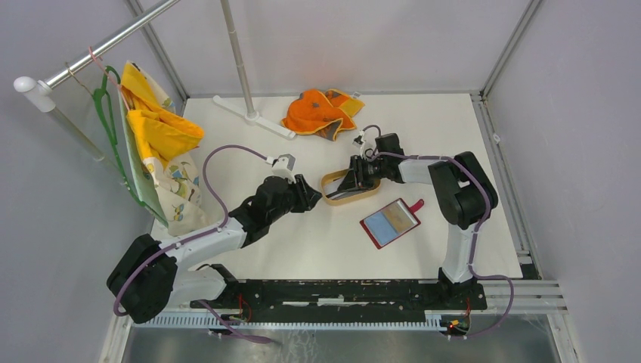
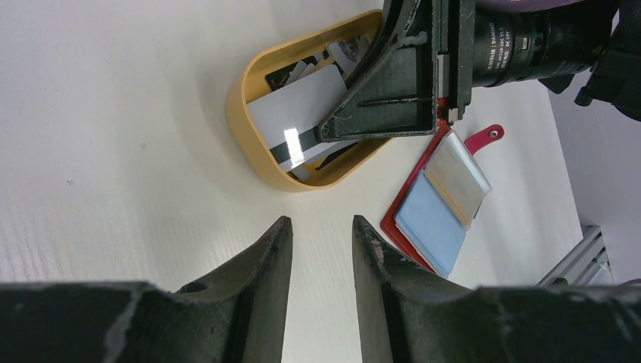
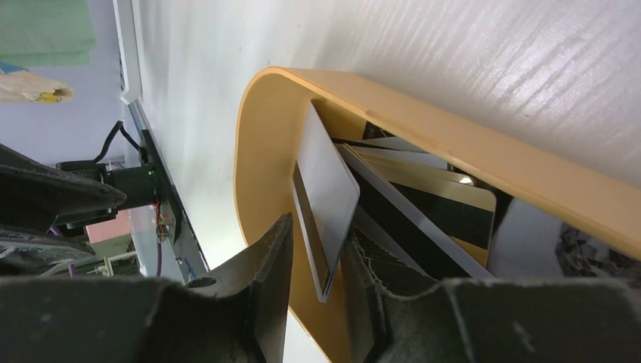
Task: Put the credit cards into the card holder
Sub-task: Pick up the credit card from the storage box.
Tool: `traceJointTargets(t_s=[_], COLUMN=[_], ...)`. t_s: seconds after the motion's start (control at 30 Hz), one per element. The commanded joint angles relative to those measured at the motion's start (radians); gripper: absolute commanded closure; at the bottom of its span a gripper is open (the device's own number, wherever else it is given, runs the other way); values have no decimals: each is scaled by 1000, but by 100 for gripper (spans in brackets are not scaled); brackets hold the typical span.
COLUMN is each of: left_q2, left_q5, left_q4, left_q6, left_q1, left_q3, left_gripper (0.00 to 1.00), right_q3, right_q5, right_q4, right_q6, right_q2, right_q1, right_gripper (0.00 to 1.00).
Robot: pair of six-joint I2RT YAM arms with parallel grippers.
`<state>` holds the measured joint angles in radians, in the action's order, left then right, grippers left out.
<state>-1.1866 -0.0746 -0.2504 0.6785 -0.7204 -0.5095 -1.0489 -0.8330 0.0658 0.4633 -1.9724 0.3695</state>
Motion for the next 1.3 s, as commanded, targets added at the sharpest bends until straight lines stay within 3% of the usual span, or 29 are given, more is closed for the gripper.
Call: traceJointTargets(t_s=[0.0, 0.2, 0.43, 0.53, 0.87, 1.27], left_q2=[-4, -16, 3, 14, 16, 24], left_q5=[9, 16, 14, 12, 14, 11], left_q4=[-64, -64, -55, -44, -36, -37], left_q6=[20, 17, 20, 17, 16, 17], left_q1=[-4, -4, -4, -4, -4, -4], left_q3=[6, -9, -2, -3, -4, 5], left_gripper=[58, 58, 58, 58, 58, 58], right_q3=[-33, -35, -37, -18, 26, 18], right_q5=[40, 21, -20, -43, -106, -72], right_q4=[8, 56, 43, 47, 65, 25], right_q6=[2, 54, 43, 38, 40, 8], right_q2=[-19, -33, 10, 47, 74, 75], right_q1=[10, 21, -2, -24, -94, -139], right_gripper=[66, 72, 89, 90, 82, 73])
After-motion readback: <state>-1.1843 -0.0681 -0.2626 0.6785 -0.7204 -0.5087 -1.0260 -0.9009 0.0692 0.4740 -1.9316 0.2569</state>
